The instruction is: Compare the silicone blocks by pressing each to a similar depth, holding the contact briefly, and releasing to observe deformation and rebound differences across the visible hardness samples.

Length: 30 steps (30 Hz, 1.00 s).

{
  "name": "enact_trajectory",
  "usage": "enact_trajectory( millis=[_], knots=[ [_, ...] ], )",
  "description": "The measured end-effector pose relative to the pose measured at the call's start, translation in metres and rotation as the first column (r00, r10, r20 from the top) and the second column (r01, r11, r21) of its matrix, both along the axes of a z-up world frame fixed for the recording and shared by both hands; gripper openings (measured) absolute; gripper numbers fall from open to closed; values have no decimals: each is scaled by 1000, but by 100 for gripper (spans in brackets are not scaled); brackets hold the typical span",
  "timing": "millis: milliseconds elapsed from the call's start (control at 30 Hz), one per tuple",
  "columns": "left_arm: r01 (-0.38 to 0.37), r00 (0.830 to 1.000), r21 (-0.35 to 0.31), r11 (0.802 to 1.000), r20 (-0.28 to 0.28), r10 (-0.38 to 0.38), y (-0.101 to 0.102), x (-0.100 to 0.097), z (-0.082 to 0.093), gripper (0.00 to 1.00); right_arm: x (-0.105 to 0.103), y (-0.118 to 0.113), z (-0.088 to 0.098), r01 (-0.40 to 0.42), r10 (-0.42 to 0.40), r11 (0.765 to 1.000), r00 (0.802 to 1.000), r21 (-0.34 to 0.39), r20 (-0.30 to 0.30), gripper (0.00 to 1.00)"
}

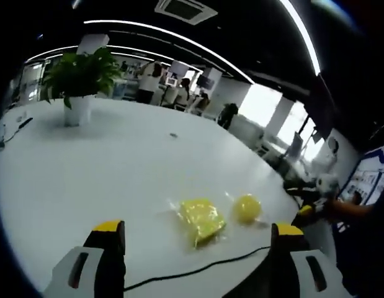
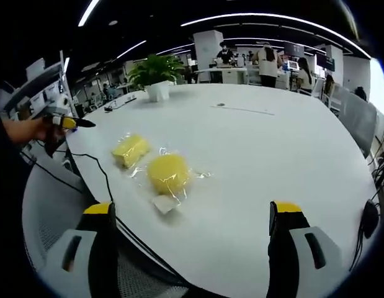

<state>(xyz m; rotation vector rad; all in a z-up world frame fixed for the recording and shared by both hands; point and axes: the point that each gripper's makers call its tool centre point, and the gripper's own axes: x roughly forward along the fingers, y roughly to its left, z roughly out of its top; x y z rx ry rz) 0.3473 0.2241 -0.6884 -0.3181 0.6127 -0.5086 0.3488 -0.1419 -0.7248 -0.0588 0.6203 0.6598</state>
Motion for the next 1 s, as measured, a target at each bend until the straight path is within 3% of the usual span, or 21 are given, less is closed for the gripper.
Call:
enact_trajectory(
  millis=[200, 533, 633, 700, 767, 900, 1000],
  knots=[
    [-76, 995, -126, 989, -70, 68, -5, 16, -9, 90, 2, 2, -4, -12, 12, 1000, 1000, -5, -8, 97],
    [-38, 988, -184, 982, -154, 9, -23, 58, -42, 69, 0, 3, -2, -5, 5, 1000, 1000, 17, -18, 96],
    [-44, 986, -158, 986, -166, 17, -21, 73, -55, 59, -3, 3, -3, -7, 8, 1000, 1000, 17, -20, 96],
    [-59, 984, -166, 984, -177, 29, -19, 80, -60, 53, -4, 3, -4, -7, 7, 1000, 1000, 19, -24, 96],
    [-80, 978, -225, 971, -205, 33, -24, 83, -60, 49, -6, 3, -4, -4, 5, 1000, 1000, 20, -24, 96],
    [-141, 968, -224, 964, -236, 86, -14, 93, -74, 35, -9, 2, -6, 12, -11, 999, 999, 33, -31, 96],
    [-161, 962, -248, 955, -257, 96, -15, 92, -75, 33, -14, 2, -8, 16, -13, 998, 998, 55, -56, 87]
  ],
)
